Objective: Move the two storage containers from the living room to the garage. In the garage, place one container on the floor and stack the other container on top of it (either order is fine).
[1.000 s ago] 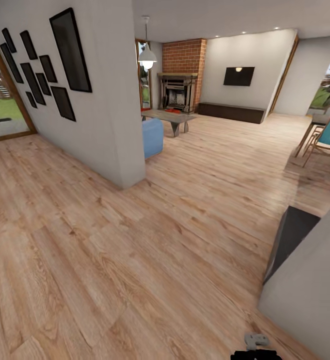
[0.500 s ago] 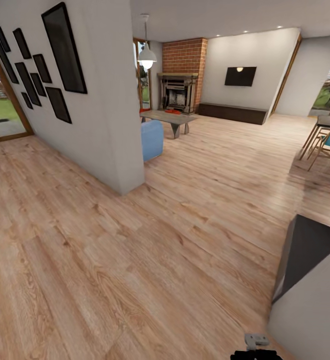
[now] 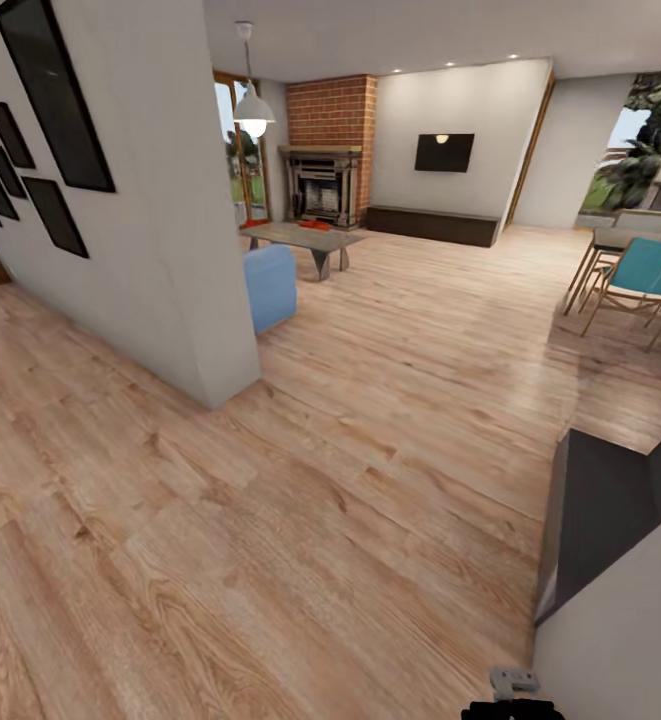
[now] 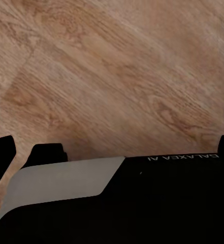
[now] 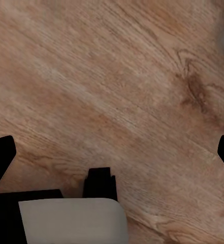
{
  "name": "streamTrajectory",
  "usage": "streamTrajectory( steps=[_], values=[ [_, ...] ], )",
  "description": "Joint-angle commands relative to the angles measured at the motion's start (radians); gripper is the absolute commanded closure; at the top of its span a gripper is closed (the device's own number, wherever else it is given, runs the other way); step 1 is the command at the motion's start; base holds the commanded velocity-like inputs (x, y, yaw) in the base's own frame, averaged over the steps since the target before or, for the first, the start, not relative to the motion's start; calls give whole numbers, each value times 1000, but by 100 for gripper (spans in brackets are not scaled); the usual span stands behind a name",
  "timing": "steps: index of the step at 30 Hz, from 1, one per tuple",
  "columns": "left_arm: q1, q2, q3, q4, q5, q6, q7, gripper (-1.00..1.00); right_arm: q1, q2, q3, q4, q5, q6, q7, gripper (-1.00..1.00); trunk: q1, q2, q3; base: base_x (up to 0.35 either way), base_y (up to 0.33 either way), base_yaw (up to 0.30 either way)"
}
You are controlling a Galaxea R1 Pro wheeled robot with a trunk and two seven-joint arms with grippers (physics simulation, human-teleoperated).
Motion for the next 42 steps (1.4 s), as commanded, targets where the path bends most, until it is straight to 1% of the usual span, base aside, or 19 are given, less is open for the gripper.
streamTrajectory(
  steps=[1, 7, 10, 34, 42],
  values=[
    [0, 0, -2, -1, 0, 1, 0, -100, 0, -1, 8, -2, -8, 5, 1, -100, 1, 0, -1, 333, 0, -279],
    [0, 0, -2, -1, 0, 0, 0, -100, 0, -1, 8, -2, -9, 5, 1, -100, 1, 0, -1, 333, 0, -247],
    [0, 0, -2, -1, 0, 1, 0, -100, 0, -1, 8, -2, -8, 5, 1, -100, 1, 0, -1, 333, 0, -113],
    [0, 0, -2, -1, 0, 0, 0, -100, 0, 0, 8, -2, -9, 5, 1, -100, 1, 0, -1, 333, 0, -9],
    [0, 0, -2, -1, 0, 1, 0, -100, 0, 0, 8, -2, -8, 5, 1, -100, 1, 0, -1, 333, 0, -227]
  ],
)
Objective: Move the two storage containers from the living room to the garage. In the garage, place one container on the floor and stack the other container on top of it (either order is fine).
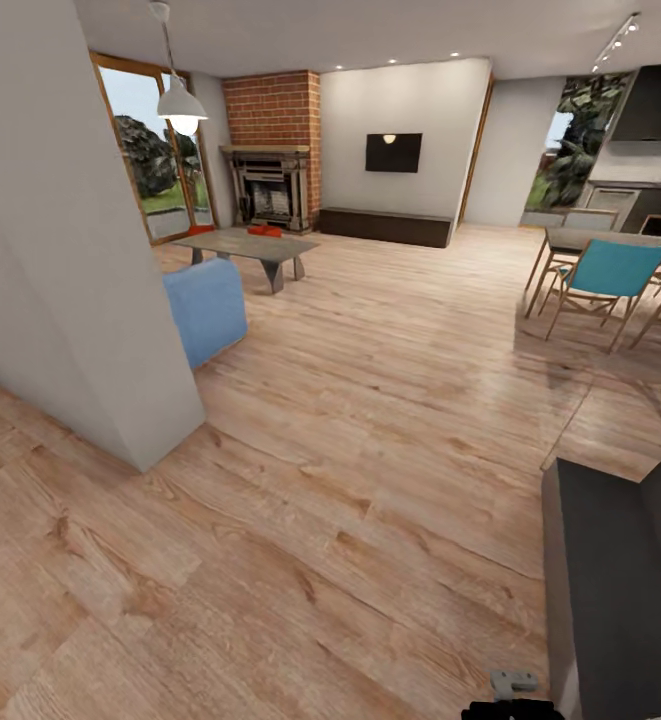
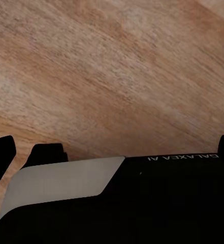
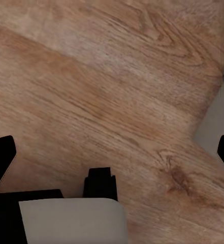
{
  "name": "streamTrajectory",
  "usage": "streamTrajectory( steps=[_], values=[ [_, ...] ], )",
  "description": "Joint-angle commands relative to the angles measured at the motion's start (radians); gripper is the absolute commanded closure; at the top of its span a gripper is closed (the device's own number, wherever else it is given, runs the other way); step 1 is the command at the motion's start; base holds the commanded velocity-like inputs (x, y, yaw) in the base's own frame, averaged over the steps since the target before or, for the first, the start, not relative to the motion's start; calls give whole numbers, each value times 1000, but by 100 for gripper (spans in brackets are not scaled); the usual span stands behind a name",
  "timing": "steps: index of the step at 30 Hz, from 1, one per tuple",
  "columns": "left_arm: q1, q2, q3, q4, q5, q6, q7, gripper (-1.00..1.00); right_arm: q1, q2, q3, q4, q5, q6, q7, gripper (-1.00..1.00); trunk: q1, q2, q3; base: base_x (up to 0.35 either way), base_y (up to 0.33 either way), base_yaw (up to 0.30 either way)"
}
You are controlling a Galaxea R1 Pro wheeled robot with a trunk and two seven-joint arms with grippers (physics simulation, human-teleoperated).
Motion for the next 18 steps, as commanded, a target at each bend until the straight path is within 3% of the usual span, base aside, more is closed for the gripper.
streamTrajectory(
  steps=[1, 9, 18],
  values=[
    [0, 0, -2, -1, 0, 0, 0, -100, 0, -1, 8, -2, -8, 5, 1, -100, 1, 0, -1, 333, 0, -276],
    [0, 0, -2, -1, 0, 1, 0, -100, 0, -1, 8, -2, -8, 5, 1, -100, 1, 0, -1, 333, 0, -243],
    [0, 0, -2, -1, 0, 0, 0, -100, 0, -1, 8, -2, -8, 5, 1, -100, 1, 0, -1, 333, 0, -44]
  ],
)
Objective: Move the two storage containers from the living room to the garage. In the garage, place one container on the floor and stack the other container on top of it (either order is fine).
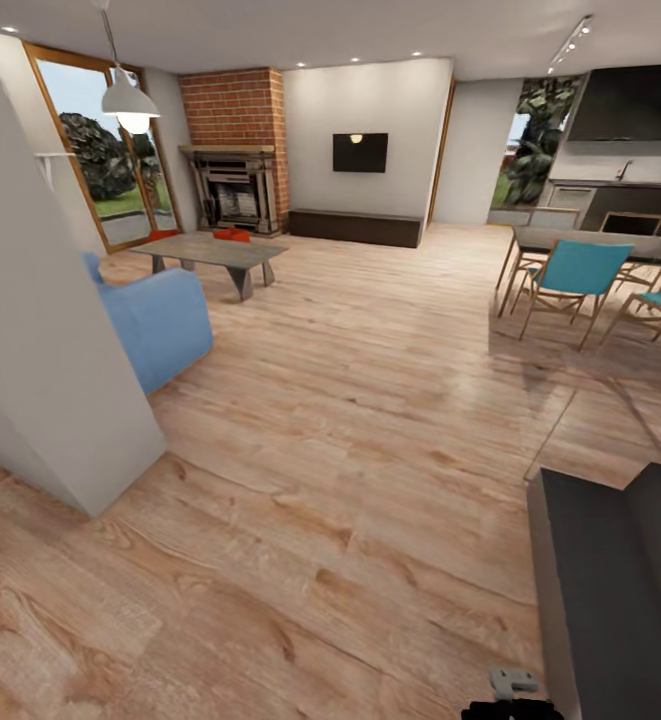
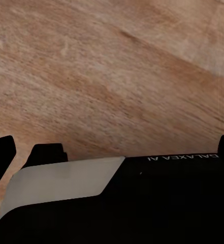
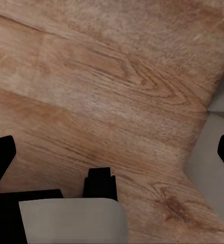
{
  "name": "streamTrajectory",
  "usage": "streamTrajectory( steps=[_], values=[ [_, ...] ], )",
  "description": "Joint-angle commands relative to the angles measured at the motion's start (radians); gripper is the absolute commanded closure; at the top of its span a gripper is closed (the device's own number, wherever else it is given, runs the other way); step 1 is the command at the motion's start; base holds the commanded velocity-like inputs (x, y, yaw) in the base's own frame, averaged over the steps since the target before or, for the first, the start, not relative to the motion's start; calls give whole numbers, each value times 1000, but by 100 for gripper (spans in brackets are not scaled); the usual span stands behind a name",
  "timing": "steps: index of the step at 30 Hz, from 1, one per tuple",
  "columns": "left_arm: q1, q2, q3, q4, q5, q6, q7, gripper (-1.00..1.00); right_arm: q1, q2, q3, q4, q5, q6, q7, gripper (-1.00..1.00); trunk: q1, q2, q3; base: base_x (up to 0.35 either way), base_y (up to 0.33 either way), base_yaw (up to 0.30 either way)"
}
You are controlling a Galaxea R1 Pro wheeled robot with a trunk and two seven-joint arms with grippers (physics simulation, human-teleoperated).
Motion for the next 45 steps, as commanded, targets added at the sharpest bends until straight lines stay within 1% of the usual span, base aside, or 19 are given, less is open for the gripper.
streamTrajectory(
  steps=[1, 34, 45],
  values=[
    [0, 0, -2, -1, 0, 1, 0, -100, 0, -1, 8, -2, -9, 5, 1, -100, 1, 0, -1, 333, 0, -2],
    [0, 0, -2, -1, 0, 1, 0, -100, 0, 0, 8, -2, -9, 5, 1, -100, 1, 0, -1, 333, 0, -1],
    [0, 0, -2, -1, 0, 1, 0, -100, 0, -1, 8, -2, -9, 5, 1, -100, 1, 0, -1, 333, 0, -184]
  ],
)
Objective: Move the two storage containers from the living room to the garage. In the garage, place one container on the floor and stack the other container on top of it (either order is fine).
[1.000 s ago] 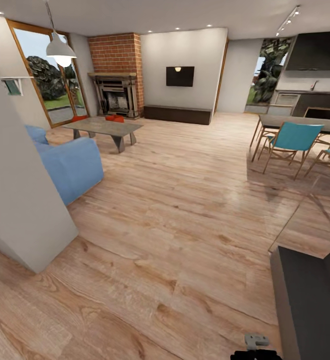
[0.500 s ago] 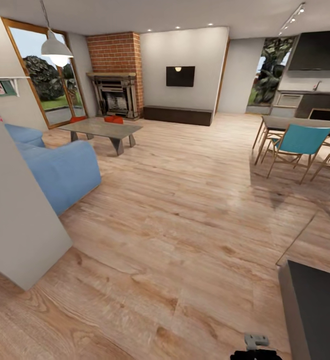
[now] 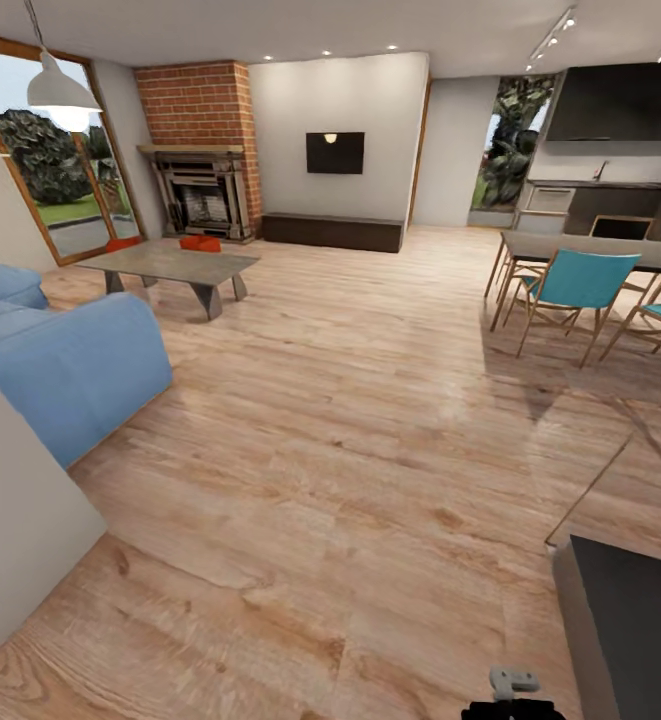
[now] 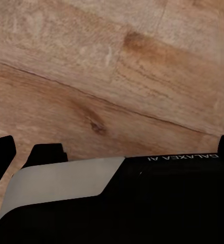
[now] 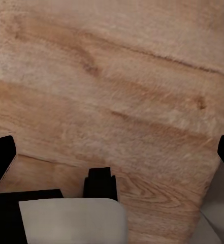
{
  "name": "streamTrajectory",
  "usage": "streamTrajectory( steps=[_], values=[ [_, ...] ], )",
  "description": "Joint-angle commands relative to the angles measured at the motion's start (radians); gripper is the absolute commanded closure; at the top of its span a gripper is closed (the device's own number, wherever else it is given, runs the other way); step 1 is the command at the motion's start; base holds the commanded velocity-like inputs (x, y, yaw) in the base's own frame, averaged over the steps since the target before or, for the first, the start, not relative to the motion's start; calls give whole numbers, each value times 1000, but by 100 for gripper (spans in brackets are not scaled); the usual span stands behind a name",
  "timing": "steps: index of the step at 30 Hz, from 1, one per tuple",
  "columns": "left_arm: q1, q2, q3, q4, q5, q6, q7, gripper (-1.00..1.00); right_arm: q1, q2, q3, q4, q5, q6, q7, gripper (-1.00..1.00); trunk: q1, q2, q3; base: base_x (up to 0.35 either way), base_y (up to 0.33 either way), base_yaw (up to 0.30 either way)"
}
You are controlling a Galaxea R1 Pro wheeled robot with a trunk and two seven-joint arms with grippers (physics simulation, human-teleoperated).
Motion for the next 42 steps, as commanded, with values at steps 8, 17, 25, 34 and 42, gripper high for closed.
streamTrajectory(
  steps=[8, 17, 25, 34, 42],
  values=[
    [0, 0, -2, -1, 0, 1, 0, -100, 0, -1, 8, -2, -9, 5, 1, -100, 1, 0, -1, 333, 0, -13],
    [0, 0, -2, -1, -1, 1, 0, -100, 0, -1, 8, -2, -9, 5, 1, -100, 1, 0, -1, 333, 0, 0],
    [0, 0, -2, -1, 0, 1, 0, -100, 0, -1, 8, -2, -8, 5, 1, -100, 1, 0, -1, 333, 0, 0],
    [0, 0, -2, -1, 0, 1, 0, -100, 0, -1, 8, -2, -9, 5, 1, -100, 1, 0, -1, 333, 0, 0],
    [0, 0, -2, -1, 0, 1, 0, -100, 0, -1, 8, -2, -9, 5, 1, -100, 1, 0, -1, 333, 0, 0]
  ],
)
